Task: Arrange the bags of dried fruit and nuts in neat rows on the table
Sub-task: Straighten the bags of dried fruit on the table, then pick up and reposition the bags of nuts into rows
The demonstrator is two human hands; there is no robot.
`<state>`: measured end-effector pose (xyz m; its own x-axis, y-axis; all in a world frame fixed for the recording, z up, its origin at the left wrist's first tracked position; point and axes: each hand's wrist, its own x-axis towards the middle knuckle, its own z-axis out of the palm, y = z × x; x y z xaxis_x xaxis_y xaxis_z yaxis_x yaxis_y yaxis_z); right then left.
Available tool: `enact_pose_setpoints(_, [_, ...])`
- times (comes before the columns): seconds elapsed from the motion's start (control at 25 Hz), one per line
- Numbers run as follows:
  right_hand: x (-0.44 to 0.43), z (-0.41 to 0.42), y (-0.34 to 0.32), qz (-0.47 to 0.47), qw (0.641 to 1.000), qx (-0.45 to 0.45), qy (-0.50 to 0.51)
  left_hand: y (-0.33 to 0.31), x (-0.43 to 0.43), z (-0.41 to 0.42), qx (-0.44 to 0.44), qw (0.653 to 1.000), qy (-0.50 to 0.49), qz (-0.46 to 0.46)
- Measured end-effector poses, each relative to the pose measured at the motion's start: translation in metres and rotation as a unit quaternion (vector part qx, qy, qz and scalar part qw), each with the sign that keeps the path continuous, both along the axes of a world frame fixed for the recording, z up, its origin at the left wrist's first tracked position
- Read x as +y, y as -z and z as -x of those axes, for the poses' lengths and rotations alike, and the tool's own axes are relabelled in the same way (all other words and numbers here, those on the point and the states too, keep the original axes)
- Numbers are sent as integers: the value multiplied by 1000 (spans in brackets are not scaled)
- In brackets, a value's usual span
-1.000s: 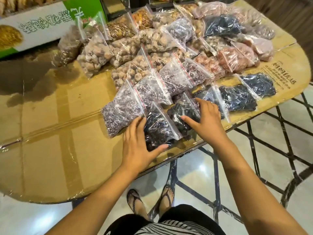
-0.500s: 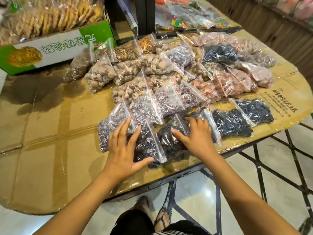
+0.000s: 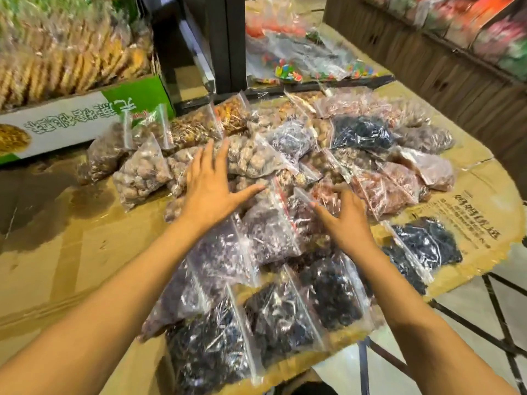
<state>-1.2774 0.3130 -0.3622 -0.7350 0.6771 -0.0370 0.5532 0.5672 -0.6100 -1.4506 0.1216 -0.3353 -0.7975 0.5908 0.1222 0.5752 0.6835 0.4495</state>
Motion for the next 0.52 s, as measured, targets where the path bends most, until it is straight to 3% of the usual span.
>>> enact_pose_setpoints(0.28, [81,73,-8,26,997,-5,-69,13,68,66,-81,992,-93,9])
enact_pose_setpoints(0.52, [149,162,-19,79,977,22,-195,16,95,96,-222,941,-256,-18])
